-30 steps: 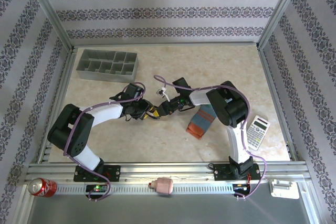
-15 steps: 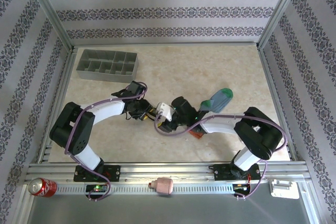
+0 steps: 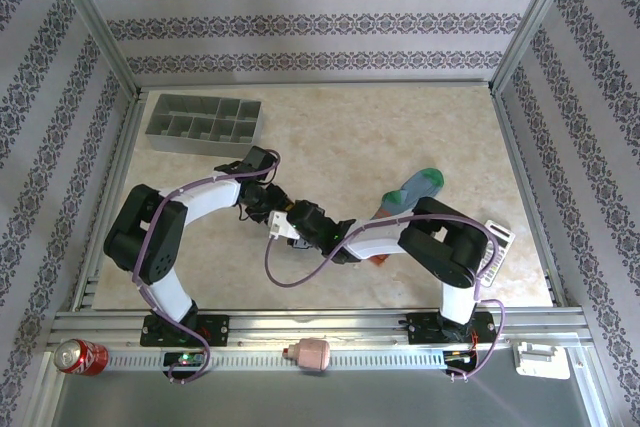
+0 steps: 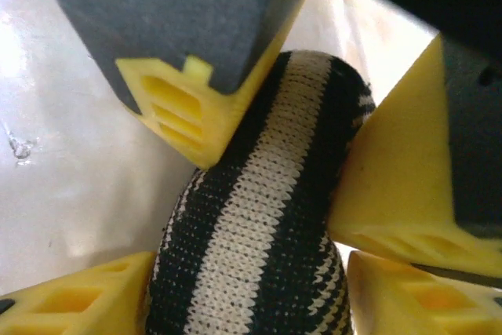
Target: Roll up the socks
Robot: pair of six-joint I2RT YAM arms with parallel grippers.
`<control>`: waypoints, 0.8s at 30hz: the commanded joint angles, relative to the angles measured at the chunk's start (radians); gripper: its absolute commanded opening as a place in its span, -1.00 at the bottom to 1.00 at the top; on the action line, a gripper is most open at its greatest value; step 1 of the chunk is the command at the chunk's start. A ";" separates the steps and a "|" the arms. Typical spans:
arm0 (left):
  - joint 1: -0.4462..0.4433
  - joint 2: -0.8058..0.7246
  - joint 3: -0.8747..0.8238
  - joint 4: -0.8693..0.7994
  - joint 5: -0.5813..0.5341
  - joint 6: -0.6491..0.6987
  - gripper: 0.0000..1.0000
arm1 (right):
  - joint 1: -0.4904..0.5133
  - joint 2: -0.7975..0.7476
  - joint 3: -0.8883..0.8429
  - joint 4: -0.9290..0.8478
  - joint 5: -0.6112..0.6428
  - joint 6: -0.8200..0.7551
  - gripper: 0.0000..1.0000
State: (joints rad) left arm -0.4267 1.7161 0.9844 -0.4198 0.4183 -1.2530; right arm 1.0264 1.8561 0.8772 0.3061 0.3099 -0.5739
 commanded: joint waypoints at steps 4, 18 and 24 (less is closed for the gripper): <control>0.006 0.033 -0.041 -0.158 -0.051 0.029 -0.10 | -0.015 0.065 0.043 -0.102 0.011 0.069 -0.55; 0.041 -0.008 -0.152 0.219 0.036 -0.115 0.28 | -0.119 0.054 0.031 -0.219 -0.378 0.308 -0.96; 0.041 0.005 -0.157 0.257 0.046 -0.110 0.29 | -0.204 0.072 0.041 -0.225 -0.612 0.420 -1.00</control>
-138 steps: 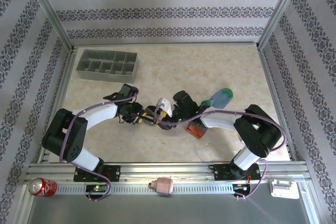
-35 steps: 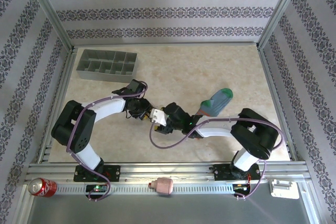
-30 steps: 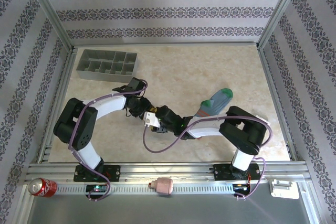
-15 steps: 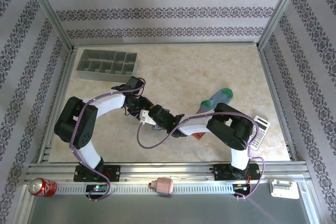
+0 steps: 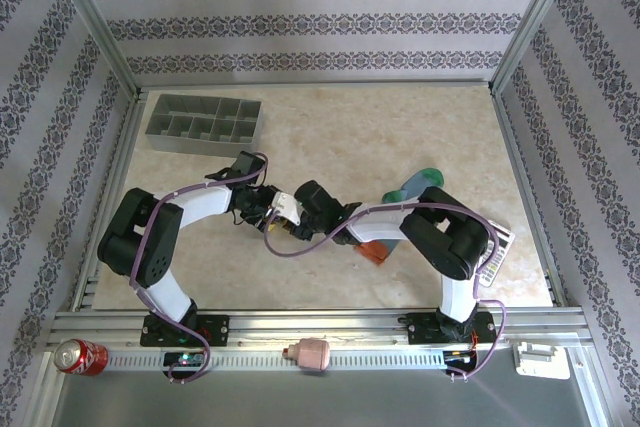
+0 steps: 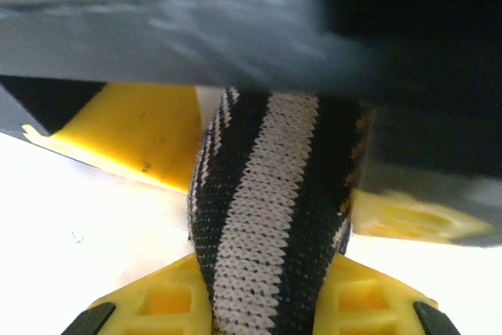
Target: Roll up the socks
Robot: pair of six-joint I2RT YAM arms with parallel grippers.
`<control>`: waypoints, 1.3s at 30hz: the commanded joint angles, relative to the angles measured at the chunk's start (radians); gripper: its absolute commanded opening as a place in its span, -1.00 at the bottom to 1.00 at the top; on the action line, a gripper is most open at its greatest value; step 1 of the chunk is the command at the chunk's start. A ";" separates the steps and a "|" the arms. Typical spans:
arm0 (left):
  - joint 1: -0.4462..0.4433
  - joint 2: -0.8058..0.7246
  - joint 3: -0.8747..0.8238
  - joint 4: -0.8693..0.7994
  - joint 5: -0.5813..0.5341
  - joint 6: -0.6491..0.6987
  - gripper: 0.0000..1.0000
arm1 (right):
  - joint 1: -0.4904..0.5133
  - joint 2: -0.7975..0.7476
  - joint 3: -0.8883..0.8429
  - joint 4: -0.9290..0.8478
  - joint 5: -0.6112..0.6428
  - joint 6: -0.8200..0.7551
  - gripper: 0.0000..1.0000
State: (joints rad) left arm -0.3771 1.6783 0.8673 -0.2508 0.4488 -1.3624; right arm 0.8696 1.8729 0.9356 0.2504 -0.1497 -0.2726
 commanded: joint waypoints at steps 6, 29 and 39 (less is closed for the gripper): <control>-0.009 0.047 -0.063 0.120 0.020 0.002 0.19 | -0.100 0.088 0.013 -0.210 -0.300 0.178 -1.00; -0.008 -0.017 -0.053 0.152 0.017 0.048 -0.63 | -0.222 0.156 0.046 -0.104 -0.731 0.441 -0.96; 0.049 -0.187 0.074 -0.033 -0.010 0.070 -0.98 | -0.227 -0.250 -0.056 -0.063 -0.330 0.398 -0.02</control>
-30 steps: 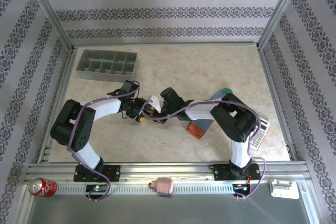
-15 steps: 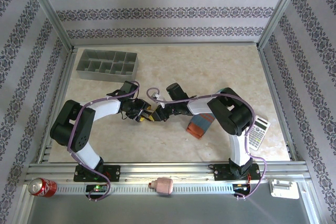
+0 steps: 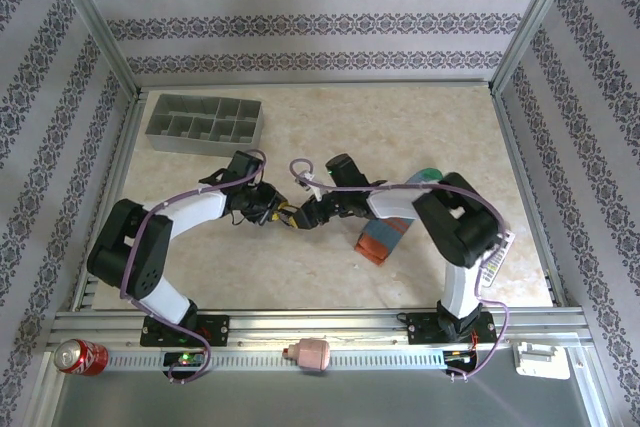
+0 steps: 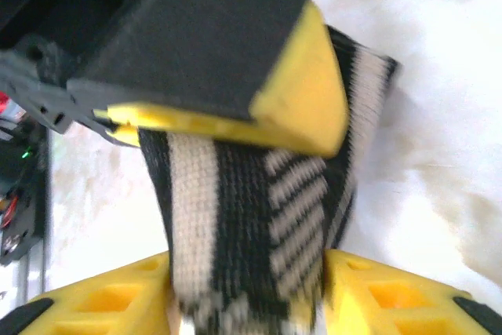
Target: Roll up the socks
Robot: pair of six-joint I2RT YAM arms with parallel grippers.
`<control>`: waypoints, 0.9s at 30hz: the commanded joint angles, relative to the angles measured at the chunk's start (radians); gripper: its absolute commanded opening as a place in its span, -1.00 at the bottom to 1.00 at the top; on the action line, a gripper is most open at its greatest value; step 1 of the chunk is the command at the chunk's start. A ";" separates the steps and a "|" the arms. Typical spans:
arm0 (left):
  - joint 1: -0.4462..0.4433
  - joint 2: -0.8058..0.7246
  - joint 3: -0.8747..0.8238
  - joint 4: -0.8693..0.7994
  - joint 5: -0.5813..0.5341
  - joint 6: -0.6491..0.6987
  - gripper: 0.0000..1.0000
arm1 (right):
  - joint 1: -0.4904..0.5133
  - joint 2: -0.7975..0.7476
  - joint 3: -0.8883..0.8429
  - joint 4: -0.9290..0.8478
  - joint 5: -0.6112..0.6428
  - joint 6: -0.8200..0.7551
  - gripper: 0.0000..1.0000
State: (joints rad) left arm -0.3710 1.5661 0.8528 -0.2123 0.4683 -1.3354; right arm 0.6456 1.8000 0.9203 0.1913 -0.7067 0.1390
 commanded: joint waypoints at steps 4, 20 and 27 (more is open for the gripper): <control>0.148 -0.092 0.215 -0.175 -0.051 0.134 -1.00 | 0.008 -0.425 -0.116 0.024 0.566 -0.080 0.05; 0.343 0.353 0.781 -0.337 -0.277 0.552 -0.99 | 0.092 -0.652 0.002 -0.102 0.851 -0.214 0.33; 0.343 0.501 0.898 -0.339 -0.283 0.617 -0.98 | 0.101 -0.683 0.023 -0.201 0.818 -0.200 0.32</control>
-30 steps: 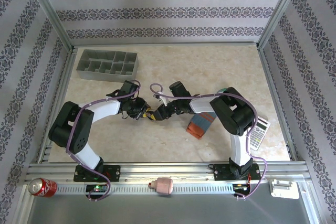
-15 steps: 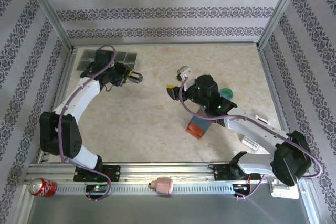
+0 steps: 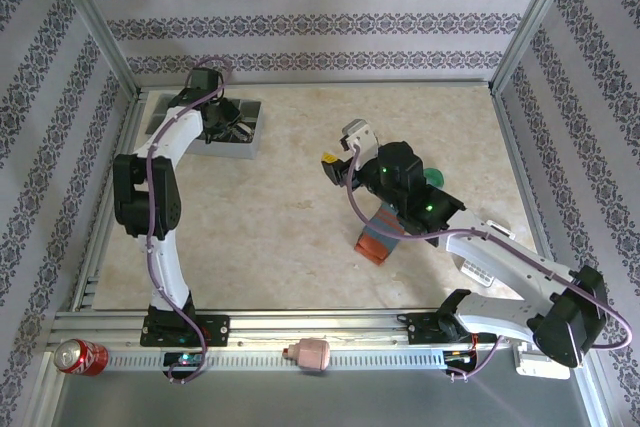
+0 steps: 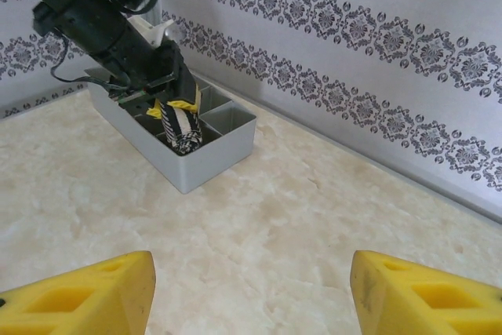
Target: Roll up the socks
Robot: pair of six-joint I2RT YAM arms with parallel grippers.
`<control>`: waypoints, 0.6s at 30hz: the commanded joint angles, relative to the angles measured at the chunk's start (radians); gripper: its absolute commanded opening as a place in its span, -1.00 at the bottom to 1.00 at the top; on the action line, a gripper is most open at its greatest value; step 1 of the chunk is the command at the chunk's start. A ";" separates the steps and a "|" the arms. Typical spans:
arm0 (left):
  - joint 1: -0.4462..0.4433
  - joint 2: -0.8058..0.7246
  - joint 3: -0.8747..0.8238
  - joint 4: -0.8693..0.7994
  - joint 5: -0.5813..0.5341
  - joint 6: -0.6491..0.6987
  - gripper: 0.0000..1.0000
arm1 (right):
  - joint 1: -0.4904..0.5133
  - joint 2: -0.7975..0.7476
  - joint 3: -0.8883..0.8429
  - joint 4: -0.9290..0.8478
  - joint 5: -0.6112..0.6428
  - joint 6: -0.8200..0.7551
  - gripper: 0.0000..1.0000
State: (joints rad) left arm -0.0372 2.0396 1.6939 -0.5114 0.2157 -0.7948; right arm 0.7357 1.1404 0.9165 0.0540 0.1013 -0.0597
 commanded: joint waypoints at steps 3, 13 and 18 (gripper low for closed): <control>0.008 0.056 0.062 -0.032 -0.034 0.109 -0.98 | 0.014 -0.030 0.022 -0.089 0.016 0.006 0.31; -0.041 0.082 0.044 -0.019 -0.162 0.255 -0.99 | 0.018 -0.034 0.031 -0.149 0.020 0.040 0.30; -0.091 0.072 -0.017 0.035 -0.265 0.301 -0.99 | 0.025 -0.047 0.032 -0.183 0.021 0.053 0.29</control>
State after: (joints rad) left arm -0.0921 2.0892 1.7191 -0.4988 0.0479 -0.5667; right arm 0.7467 1.1210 0.9173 -0.0982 0.1047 -0.0311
